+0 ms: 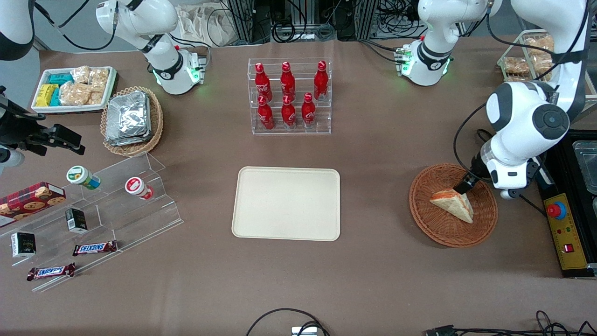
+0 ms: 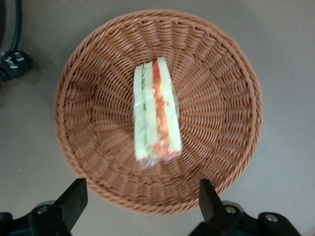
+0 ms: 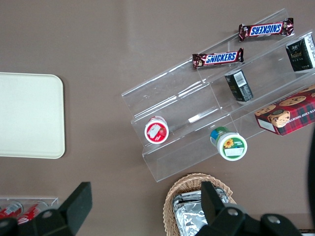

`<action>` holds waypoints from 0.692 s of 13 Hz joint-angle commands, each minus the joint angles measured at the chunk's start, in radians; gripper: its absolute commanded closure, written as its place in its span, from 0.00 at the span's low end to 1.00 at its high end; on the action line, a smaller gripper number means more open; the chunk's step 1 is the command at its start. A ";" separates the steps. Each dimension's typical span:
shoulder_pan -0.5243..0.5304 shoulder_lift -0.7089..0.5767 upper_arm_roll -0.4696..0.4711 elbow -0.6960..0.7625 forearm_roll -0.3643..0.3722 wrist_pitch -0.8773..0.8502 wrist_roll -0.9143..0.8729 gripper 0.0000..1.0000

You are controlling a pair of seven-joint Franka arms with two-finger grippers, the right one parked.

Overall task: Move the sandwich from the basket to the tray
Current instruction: 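Lower the open left gripper and close it on the wrapped sandwich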

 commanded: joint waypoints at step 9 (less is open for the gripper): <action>0.004 0.188 -0.005 0.016 -0.007 0.208 -0.072 0.00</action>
